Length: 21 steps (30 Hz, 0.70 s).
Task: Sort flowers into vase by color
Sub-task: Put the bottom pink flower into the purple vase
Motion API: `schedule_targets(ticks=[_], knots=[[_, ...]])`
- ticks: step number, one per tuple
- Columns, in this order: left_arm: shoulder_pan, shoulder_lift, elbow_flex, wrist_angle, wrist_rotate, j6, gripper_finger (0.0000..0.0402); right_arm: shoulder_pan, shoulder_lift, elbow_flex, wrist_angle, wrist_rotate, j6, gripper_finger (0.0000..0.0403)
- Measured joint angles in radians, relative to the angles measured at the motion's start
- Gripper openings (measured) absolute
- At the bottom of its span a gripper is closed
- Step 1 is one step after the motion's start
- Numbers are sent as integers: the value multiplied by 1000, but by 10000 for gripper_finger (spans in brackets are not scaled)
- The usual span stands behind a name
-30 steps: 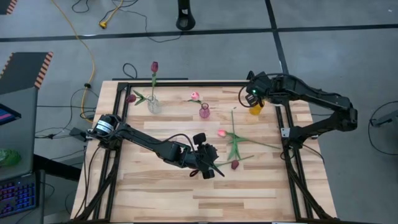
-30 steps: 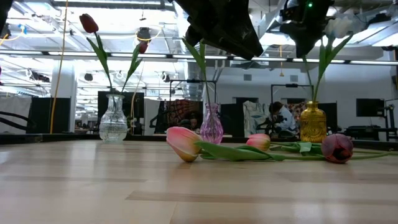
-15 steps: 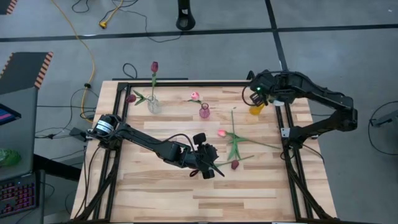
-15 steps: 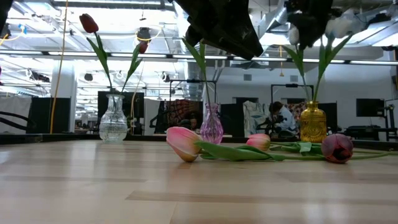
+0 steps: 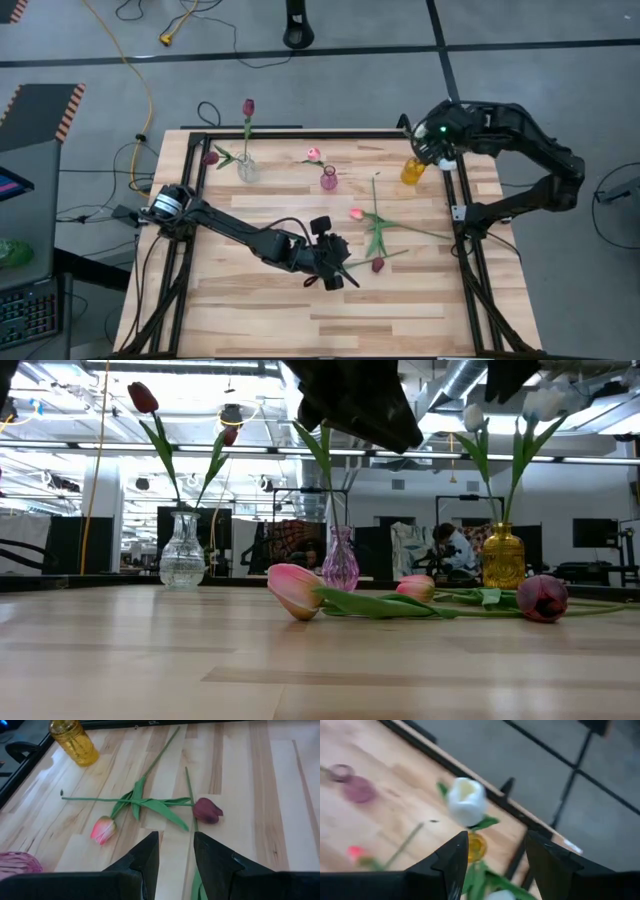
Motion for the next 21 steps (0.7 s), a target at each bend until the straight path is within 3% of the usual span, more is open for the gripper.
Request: schedule_targets(ticks=[8, 21], knots=[[-28, 0, 0, -7, 0, 9, 111, 89, -41, 19, 0, -203, 61, 223], [-39, 0, 0, -69, 84, -50, 111, 454, -31, 9, 14, -210, 260, 223]])
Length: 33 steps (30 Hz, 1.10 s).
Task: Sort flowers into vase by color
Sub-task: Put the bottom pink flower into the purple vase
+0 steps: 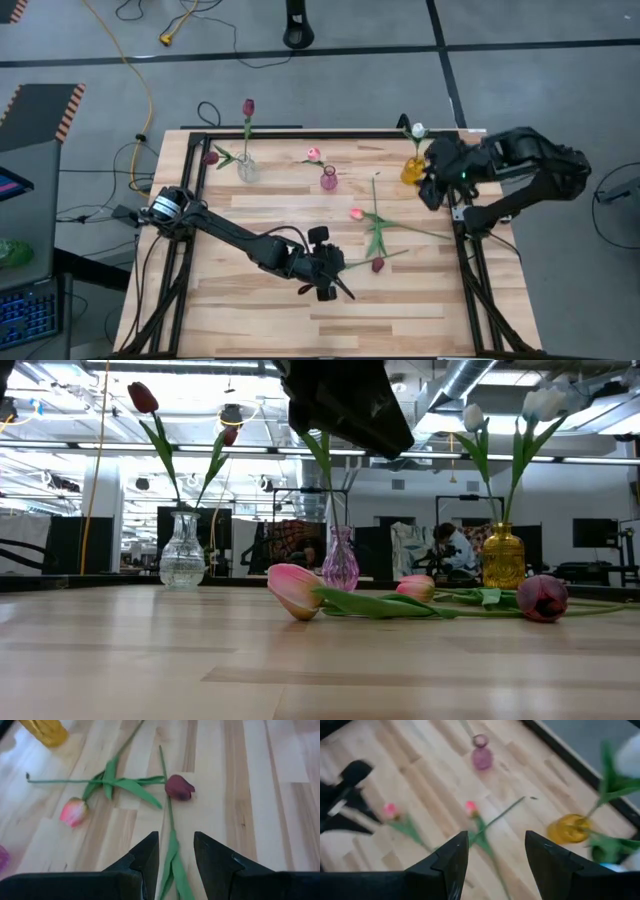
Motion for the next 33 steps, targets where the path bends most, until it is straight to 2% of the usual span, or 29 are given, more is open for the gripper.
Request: schedule_targets(ticks=[6, 14, 26, 33], knots=[[0, 0, 0, -55, 17, -38, 111, 139, 11, -60, 35, 6, 55, 223], [3, 0, 0, -55, 84, -6, 116, 272, 26, -143, 84, 16, 126, 223], [6, 0, 0, -54, 84, -11, 189, 437, 127, -181, 152, 45, 153, 223], [8, 0, 0, -54, 84, -32, 193, 514, 213, -181, 158, 70, 152, 223]])
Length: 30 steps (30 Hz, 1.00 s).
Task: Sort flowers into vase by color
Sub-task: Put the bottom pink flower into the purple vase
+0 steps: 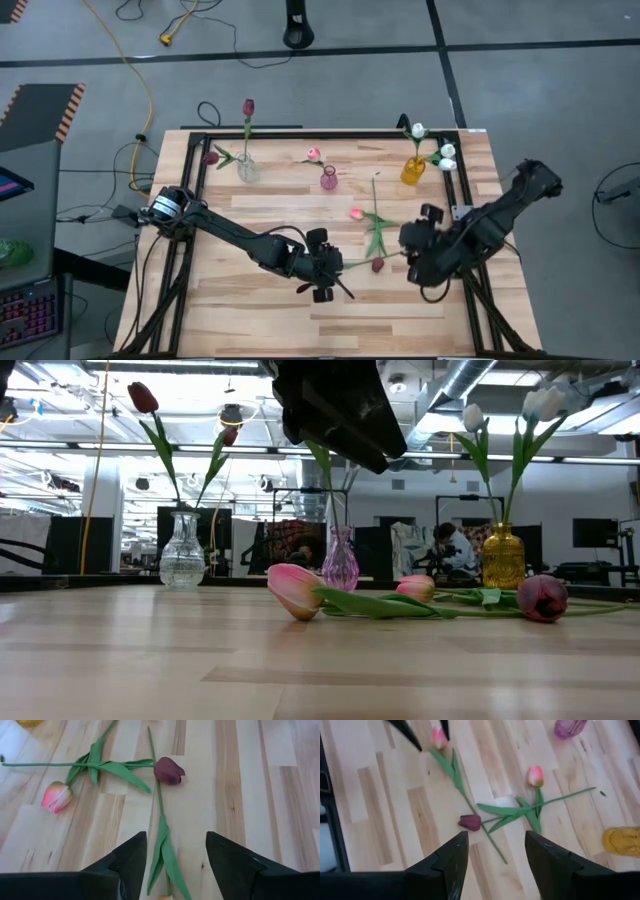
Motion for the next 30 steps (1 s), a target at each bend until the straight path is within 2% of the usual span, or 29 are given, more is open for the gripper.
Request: schedule_targets(ticks=[11, 15, 24, 30], knots=[[0, 1, 0, 0, -2, -14, 192, 58, 200, 0, 22, 16, -18, 223], [0, 43, 1, 10, -16, -47, 192, 56, 263, 0, 28, 16, -30, 223], [10, 147, 0, 14, -1, -48, 192, 41, 336, 0, 161, -8, -217, 223], [19, 151, 1, -10, -5, -51, 192, 11, 331, 0, 306, -56, -408, 223]])
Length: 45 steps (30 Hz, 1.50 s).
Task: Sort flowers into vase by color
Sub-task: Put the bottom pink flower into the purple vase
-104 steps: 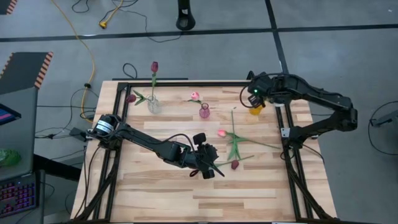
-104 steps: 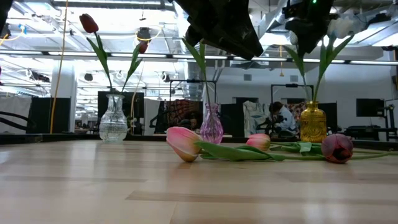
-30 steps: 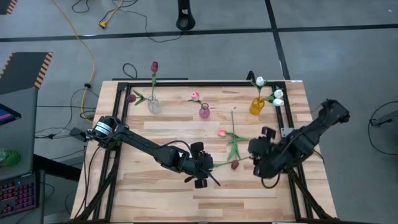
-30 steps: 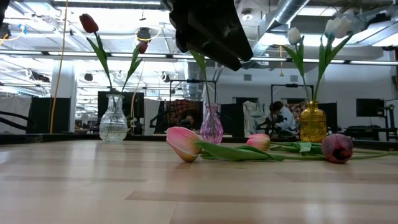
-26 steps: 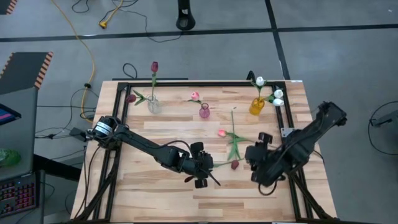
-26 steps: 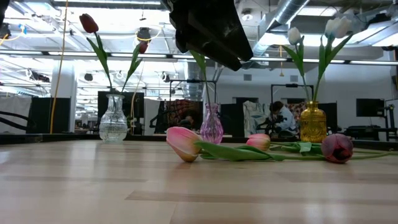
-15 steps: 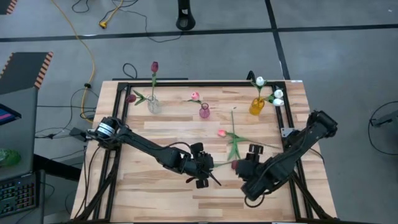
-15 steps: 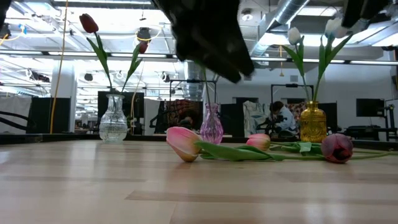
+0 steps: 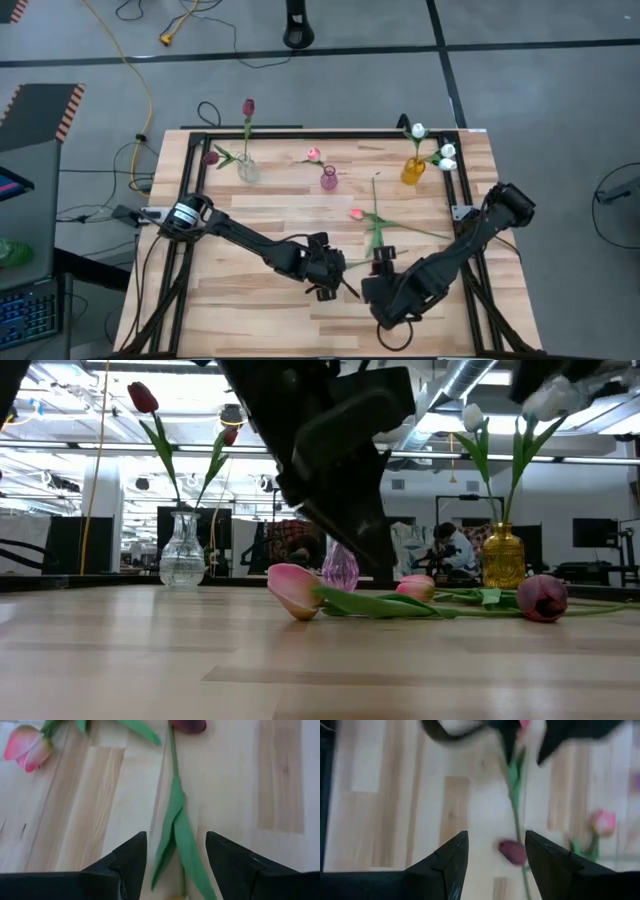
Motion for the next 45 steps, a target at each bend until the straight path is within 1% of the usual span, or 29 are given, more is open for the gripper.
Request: schedule_targets(ticks=[5, 8, 13, 15, 18, 20, 22, 29, 32, 36, 42, 45], knots=[[3, 8, 1, -2, 12, -19, 192, -39, 4, -3, 61, -28, -154, 223], [3, 32, 0, -14, 36, -30, 192, -68, 4, -53, 127, -38, -221, 223], [5, 70, 0, -25, 47, -40, 192, -115, -4, -169, 174, -74, -228, 223], [8, 73, 2, -30, 48, -44, 192, -129, -5, -201, 173, -83, -215, 223], [18, 74, 2, -35, 63, -71, 187, -151, -5, -250, 216, -90, -205, 223], [24, 73, 2, -41, 66, -91, 172, -159, -5, -273, 226, -91, -205, 223], [27, 73, 2, -44, 70, -95, 149, -162, -6, -298, 261, -91, -205, 223], [35, 65, 6, -66, 67, -86, 44, -179, -6, -367, 419, -136, -202, 223], [36, 55, 4, -78, 67, -86, 9, -183, -6, -392, 486, -136, -202, 223], [35, 33, 4, -99, 73, -86, 9, -192, 4, -399, 565, -123, -184, 223], [35, -6, 4, -144, 90, -83, 8, -199, 4, -398, 589, -54, -178, 223], [35, -28, 4, -177, 92, -82, 3, -202, 4, -398, 607, -36, -178, 223]])
